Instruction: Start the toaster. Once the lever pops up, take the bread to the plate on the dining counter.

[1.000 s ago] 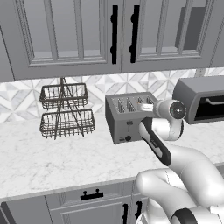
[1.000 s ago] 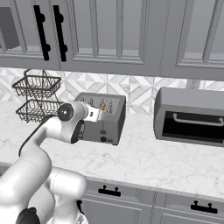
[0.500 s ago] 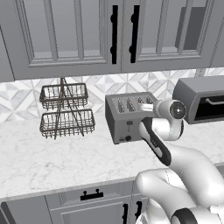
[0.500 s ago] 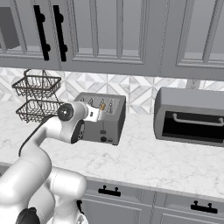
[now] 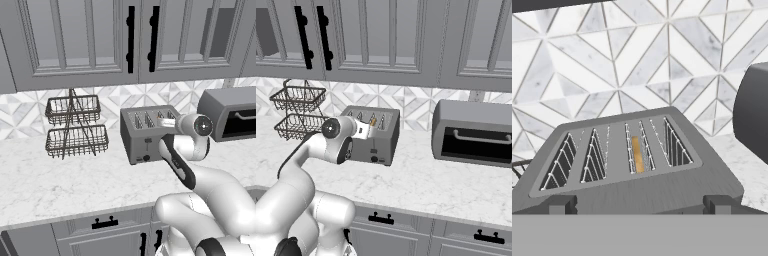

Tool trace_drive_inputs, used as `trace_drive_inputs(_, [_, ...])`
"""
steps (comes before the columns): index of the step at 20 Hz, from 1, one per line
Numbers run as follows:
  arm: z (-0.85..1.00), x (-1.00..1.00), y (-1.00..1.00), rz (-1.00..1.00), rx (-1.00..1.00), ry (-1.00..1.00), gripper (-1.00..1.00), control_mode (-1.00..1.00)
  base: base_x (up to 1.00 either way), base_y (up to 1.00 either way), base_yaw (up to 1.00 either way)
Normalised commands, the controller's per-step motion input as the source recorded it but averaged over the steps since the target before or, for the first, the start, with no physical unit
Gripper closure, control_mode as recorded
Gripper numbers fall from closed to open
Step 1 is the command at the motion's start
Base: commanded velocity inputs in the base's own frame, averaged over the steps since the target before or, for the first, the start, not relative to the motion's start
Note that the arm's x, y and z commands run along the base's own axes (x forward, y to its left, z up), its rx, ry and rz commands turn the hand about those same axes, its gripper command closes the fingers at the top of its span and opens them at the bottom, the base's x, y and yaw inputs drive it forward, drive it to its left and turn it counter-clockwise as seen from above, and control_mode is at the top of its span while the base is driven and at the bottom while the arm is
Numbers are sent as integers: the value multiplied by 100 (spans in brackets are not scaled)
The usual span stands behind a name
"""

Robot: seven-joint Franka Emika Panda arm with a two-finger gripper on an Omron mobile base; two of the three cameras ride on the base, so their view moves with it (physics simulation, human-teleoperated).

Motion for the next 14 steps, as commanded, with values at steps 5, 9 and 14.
trace_drive_inputs(5, [0, 0, 0, 0, 0, 0, -100, -100, 0, 0, 0])
trace_drive_inputs(9, [0, 0, 0, 0, 0, 0, -100, -100, 0, 0, 0])
trace_drive_inputs(14, [0, 0, 0, 0, 0, 0, -100, -100, 0, 0, 0])
